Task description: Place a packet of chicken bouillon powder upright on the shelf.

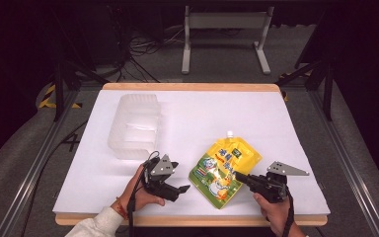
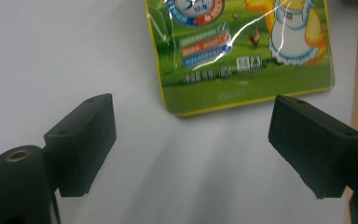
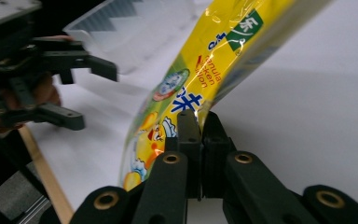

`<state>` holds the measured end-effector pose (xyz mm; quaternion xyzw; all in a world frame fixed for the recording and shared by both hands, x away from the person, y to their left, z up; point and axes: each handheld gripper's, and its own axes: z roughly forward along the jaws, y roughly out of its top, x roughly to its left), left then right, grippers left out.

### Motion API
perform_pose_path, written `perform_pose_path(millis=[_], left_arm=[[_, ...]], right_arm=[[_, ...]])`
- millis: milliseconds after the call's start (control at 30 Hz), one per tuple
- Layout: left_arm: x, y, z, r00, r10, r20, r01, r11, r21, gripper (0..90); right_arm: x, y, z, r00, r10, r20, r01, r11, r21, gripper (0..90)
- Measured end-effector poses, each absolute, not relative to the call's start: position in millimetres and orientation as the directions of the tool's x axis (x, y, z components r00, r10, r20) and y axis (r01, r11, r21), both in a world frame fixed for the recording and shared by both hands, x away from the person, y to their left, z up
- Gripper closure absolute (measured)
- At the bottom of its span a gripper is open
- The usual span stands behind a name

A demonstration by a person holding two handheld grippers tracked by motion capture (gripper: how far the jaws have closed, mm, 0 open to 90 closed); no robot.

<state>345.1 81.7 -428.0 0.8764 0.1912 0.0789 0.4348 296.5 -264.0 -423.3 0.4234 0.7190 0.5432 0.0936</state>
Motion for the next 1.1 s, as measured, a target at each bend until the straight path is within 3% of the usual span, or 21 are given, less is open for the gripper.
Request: perform_pose_path(millis=[200, 367, 500, 667, 900, 1100], left_arm=[[354, 69, -417, 0.922, 0.388, -0.001, 0.233, -0.552, 0.800, 21.0], [363, 68, -416, 0.924, 0.380, -0.038, 0.253, -0.534, 0.807, 22.2], [365, 64, -415, 0.926, 0.377, 0.003, 0.230, -0.572, 0.788, 22.5], [367, 62, -414, 0.939, 0.345, -0.012, 0.216, -0.560, 0.800, 26.0], [360, 66, -404, 0.937, 0.347, 0.041, 0.169, -0.553, 0.816, 60.2], [359, 71, -401, 0.922, 0.383, 0.061, 0.172, -0.545, 0.821, 75.1]], right_arm=[[285, -247, -405, -0.719, 0.666, 0.198, 0.389, 0.150, 0.909, 90.0], [278, -237, -398, -0.757, 0.639, 0.136, 0.331, 0.195, 0.923, 90.0], [276, -232, -395, -0.776, 0.620, 0.111, 0.306, 0.218, 0.927, 90.0], [274, -228, -393, -0.790, 0.606, 0.094, 0.291, 0.236, 0.927, 90.0], [274, -226, -391, -0.789, 0.608, 0.084, 0.284, 0.241, 0.928, 90.0], [274, -222, -388, -0.790, 0.610, 0.061, 0.266, 0.251, 0.931, 90.0]])
